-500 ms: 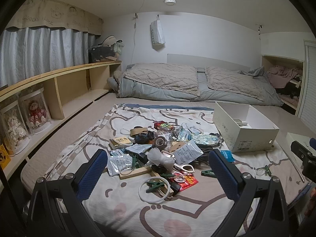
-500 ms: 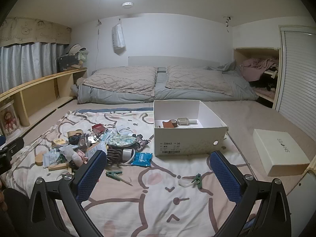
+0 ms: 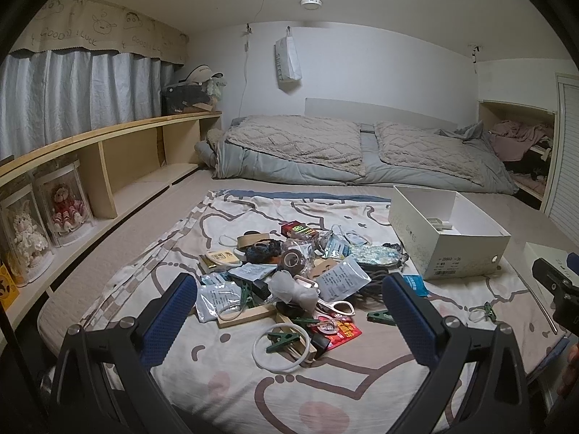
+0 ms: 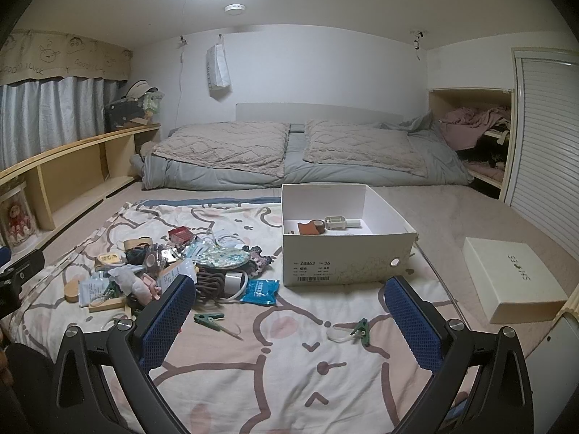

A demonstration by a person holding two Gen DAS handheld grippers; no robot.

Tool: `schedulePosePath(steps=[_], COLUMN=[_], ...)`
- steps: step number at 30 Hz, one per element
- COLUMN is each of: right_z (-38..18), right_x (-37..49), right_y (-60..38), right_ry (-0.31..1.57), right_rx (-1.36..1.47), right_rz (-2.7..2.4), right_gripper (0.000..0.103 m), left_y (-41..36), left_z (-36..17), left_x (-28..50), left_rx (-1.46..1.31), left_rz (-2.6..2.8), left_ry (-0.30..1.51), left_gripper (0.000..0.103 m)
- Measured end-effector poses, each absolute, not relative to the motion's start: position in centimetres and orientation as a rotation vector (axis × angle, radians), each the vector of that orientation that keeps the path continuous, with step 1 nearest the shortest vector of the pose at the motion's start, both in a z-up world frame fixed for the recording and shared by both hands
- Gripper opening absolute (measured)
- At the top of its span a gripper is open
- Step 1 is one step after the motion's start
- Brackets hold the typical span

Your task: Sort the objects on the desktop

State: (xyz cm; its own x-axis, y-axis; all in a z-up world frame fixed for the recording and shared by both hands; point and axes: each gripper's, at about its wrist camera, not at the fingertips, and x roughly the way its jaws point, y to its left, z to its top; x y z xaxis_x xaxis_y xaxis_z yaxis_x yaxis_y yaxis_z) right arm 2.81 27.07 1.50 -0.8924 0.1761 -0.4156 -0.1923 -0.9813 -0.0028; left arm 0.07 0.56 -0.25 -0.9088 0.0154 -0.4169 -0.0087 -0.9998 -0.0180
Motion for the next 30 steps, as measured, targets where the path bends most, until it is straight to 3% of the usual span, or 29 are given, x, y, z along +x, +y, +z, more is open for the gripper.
schedulePosePath(steps=[30], right_z=[1.95], right_x=[2.6], right_y=[26.74], right_ry=[0.036], right_rx=[-0.602], right_rz=[2.89], right_gripper=[0.103], left_y=[0.36], left_z=[-0.14], left_x=[-0.26], left_rx=[-0.685], left_rz=[3.028], left_ry=[-0.064], left_gripper=[0.103])
